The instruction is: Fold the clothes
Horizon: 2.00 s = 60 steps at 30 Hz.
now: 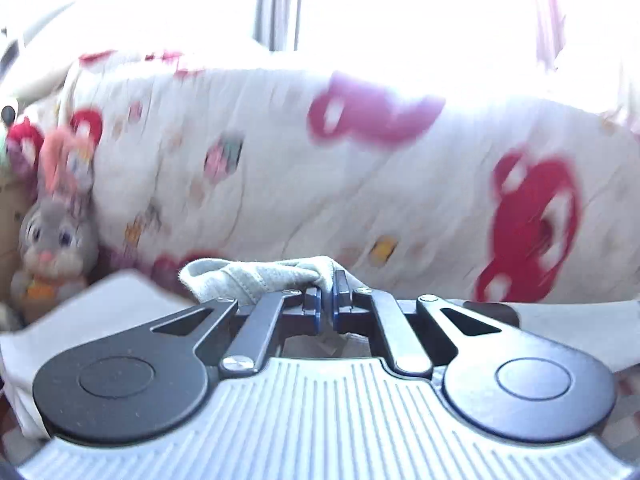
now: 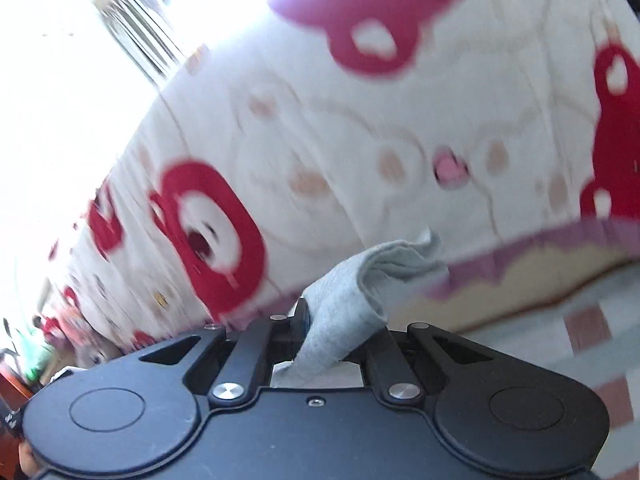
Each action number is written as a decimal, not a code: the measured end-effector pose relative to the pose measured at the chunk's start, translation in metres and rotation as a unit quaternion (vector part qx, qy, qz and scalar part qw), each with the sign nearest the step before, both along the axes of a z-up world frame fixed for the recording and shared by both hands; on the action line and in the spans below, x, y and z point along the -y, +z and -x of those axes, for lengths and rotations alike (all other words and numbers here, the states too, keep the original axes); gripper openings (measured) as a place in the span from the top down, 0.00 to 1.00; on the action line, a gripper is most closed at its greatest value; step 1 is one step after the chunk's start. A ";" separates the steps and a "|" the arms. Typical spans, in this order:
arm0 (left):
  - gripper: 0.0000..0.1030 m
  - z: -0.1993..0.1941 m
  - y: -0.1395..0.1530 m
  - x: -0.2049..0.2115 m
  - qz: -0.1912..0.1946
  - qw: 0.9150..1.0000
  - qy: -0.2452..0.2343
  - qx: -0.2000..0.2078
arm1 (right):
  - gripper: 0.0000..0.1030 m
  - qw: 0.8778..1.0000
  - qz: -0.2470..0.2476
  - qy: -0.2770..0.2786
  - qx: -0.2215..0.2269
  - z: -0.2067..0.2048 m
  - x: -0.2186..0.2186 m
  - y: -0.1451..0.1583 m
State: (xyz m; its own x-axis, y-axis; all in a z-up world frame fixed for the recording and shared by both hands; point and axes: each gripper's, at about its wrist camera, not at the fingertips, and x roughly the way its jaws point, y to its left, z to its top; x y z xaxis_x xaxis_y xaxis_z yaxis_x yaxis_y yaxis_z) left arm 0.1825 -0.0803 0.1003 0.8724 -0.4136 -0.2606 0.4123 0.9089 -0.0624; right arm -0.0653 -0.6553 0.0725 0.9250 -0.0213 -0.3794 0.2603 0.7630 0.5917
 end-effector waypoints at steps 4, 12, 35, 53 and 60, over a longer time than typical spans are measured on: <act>0.96 0.058 -0.008 -0.022 0.007 1.000 0.006 0.011 | 0.93 1.000 -0.019 0.009 0.010 0.037 -0.003 -0.009; 0.96 0.115 -0.205 -0.028 -0.043 0.952 0.028 -0.302 | 0.93 0.986 -0.022 -0.013 -0.168 0.098 -0.024 -0.181; 0.83 0.158 -0.253 -0.013 -0.156 0.893 0.049 -0.419 | 0.60 0.942 0.118 -0.051 -0.311 0.124 -0.055 -0.262; 0.31 0.208 -0.149 0.019 -0.204 0.940 0.013 -0.273 | 0.36 0.947 0.195 0.136 -0.217 0.102 -0.157 -0.114; 0.29 0.218 -0.141 0.041 -0.185 0.952 -0.020 -0.243 | 0.31 0.907 0.308 0.154 -0.242 0.077 -0.199 -0.109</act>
State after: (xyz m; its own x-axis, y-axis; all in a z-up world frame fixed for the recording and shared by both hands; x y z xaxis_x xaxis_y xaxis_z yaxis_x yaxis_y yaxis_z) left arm -0.0355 -0.1211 -0.0404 0.5978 -0.2446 -0.7634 0.4505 0.8902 0.0675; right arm -0.1422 -0.4565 -0.0363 0.6516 -0.1349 -0.7465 0.0936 0.9908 -0.0974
